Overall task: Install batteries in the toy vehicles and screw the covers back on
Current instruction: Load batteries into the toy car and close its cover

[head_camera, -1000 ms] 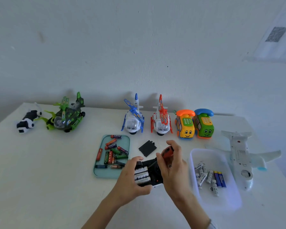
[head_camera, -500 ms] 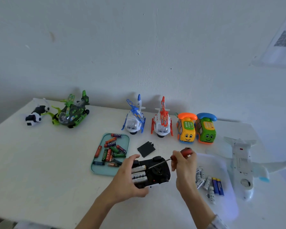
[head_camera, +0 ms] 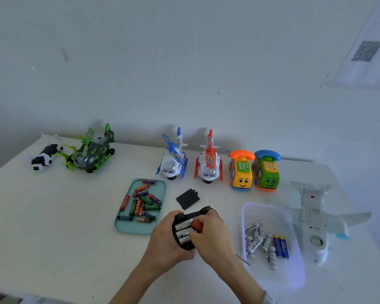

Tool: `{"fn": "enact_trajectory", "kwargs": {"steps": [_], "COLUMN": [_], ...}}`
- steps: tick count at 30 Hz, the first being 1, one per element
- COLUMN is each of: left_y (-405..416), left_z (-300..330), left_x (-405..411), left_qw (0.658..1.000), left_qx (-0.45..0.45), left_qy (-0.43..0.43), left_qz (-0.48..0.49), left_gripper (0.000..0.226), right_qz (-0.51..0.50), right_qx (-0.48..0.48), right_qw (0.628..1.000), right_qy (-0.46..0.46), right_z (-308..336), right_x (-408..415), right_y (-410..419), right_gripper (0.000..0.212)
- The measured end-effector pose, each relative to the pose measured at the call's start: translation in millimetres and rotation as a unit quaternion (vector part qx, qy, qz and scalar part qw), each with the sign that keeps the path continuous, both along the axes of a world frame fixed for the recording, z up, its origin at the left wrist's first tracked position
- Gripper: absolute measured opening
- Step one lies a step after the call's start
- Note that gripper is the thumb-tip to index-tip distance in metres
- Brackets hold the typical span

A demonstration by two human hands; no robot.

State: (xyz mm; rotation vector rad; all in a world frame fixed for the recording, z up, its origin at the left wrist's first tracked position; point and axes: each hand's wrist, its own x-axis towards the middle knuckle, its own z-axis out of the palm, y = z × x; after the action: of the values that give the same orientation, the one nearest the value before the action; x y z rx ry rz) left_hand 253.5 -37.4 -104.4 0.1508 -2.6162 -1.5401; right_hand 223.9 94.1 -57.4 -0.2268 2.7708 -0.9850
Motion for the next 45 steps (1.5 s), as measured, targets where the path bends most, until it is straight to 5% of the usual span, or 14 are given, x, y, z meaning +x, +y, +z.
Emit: {"fn": "enact_trajectory", "kwargs": {"steps": [3,9,15,18,23,29,34,36,41,45], "left_y": [8,11,8,7,5,6,9,10,12,13], "left_z": [-2,-6,-8,-10,-14,-10,-4,-3,-1,1], "left_x": [3,3,4,6,11,13,14,13,11,9], "left_qw": [1.000,1.000,1.000,1.000,0.999,0.999,0.999,0.999,0.999,0.998], "left_qx": [-0.004,-0.019,-0.018,-0.012,-0.022,-0.031,-0.030,-0.034,-0.049,-0.066], "left_qy": [0.011,0.014,0.021,0.022,0.023,0.020,0.019,0.019,0.012,0.008], "left_qz": [0.019,0.009,-0.011,-0.010,-0.005,-0.003,0.002,0.004,0.006,0.006], "left_gripper": [0.068,0.072,0.070,0.071,0.075,0.071,0.066,0.064,0.064,0.065], "right_qz": [-0.029,-0.064,-0.107,-0.128,-0.126,-0.135,-0.143,-0.117,-0.070,-0.056], "right_qx": [-0.048,-0.191,-0.270,-0.176,0.044,0.110,-0.120,-0.139,-0.285,-0.285], "right_qw": [0.998,0.979,0.955,0.974,0.987,0.983,0.968,0.952,0.938,0.938], "right_qy": [0.028,0.003,0.059,0.056,-0.087,-0.052,0.166,0.244,0.182,0.189], "right_z": [-1,3,49,44,0,-13,47,63,51,28], "right_x": [0,3,-16,-30,-31,-27,-12,-3,3,2], "right_y": [0,5,64,108,147,144,116,98,57,40], "right_gripper": [0.006,0.029,0.018,0.022,0.024,0.023,0.017,0.015,0.016,0.022]}}
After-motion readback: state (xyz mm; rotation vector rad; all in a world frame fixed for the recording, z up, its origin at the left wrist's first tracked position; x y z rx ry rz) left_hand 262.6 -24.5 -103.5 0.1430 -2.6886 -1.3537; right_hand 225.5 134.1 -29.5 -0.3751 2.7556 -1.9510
